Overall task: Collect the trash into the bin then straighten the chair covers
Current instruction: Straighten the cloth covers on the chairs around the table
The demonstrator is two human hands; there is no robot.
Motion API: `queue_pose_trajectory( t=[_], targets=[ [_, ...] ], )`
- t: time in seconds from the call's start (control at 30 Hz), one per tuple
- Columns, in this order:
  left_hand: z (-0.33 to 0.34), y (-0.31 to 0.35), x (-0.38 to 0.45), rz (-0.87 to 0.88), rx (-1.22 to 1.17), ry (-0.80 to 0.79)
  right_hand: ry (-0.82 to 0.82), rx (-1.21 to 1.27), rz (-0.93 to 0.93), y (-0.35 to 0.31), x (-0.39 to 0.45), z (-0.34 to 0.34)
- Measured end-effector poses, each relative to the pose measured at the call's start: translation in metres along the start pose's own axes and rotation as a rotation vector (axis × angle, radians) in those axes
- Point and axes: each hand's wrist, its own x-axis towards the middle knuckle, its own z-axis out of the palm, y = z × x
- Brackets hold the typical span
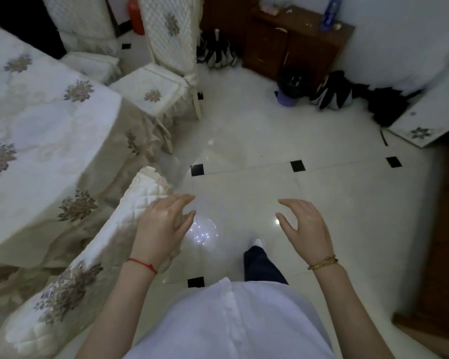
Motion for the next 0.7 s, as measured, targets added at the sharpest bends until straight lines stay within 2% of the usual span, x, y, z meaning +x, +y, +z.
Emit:
queue_pose_trajectory(
  t=[0.17, 0.4, 0.7],
  targets=[
    [0.04, 0.028, 0.097, 0.057, 0.016, -0.001, 0.05, -0.005, 0.073, 0.062, 0.057, -0.031],
    [0.089, 0.066, 0.216, 0.041, 0.014, 0.019, 0.049, -0.052, 0.041, 0.145, 0.165, -0.072],
    [0.134, 0.043, 0.344, -0.116, 0.011, -0.001, -0.031, -0.025, 0.018, 0.205, 0.306, -0.044]
  ],
)
